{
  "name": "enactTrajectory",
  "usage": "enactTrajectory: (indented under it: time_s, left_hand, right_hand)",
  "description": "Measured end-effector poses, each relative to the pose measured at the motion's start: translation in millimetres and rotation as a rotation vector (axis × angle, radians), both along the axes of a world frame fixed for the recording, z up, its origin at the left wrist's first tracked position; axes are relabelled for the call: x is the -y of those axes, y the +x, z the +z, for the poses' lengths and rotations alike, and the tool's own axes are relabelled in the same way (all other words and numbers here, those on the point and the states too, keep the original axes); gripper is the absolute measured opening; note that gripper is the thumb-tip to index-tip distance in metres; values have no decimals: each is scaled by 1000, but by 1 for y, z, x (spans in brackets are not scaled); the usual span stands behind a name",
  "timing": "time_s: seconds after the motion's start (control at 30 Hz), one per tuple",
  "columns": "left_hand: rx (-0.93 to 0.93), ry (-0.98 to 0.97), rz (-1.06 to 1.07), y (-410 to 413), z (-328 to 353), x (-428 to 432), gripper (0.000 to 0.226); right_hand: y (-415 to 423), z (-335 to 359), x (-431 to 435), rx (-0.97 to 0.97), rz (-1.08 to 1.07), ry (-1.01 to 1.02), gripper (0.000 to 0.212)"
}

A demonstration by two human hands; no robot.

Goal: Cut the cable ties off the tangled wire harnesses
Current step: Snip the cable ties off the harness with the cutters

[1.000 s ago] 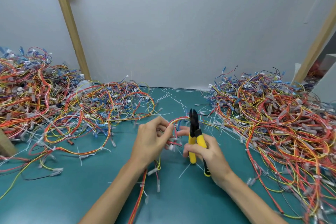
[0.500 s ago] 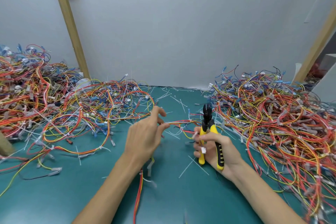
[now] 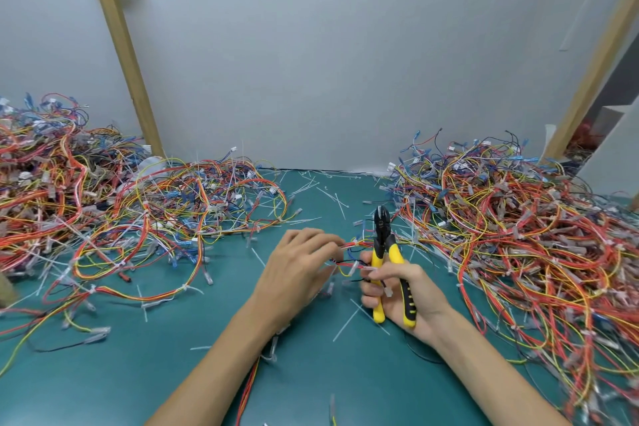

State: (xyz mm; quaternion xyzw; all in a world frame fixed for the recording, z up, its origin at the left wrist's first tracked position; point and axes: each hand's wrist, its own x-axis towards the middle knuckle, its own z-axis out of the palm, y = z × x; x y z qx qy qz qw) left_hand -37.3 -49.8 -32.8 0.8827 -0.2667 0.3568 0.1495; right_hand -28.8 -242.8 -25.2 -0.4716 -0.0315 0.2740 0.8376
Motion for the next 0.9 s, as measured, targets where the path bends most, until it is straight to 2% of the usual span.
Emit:
enactTrajectory:
  time_s: [0.07, 0.2, 0.37, 0.53, 0.67, 0.8, 0.83, 0.9]
  left_hand:
    - [-66, -118, -27, 0, -2, 0, 7]
    - [-217, -320, -71, -4, -4, 1, 7]
    - [-375, -453, -215, -2, -4, 2, 5]
    - [-412, -444, -188, -1, -6, 3, 13]
    - [-513, -363, -106, -1, -8, 4, 22]
    - [-520, -103, 189, 3, -5, 0, 26]
    - [-505, -75, 272, 5, -3, -2, 27]
    - [-468, -145, 335, 7, -1, -3, 29]
  right_hand:
    - [1, -1, 0, 9, -2, -10, 29]
    - [3, -2, 0, 8, -46, -44, 29]
    - [4, -4, -2, -9, -151, -72, 20]
    - [5, -9, -6, 50, -242, -135, 21]
    - [4, -6, -4, 181, -254, -301, 27]
    - [5, -5, 3, 189, -302, -367, 29]
    - [5, -5, 3, 204, -333, -412, 26]
    - [4, -6, 2, 276, -415, -522, 16]
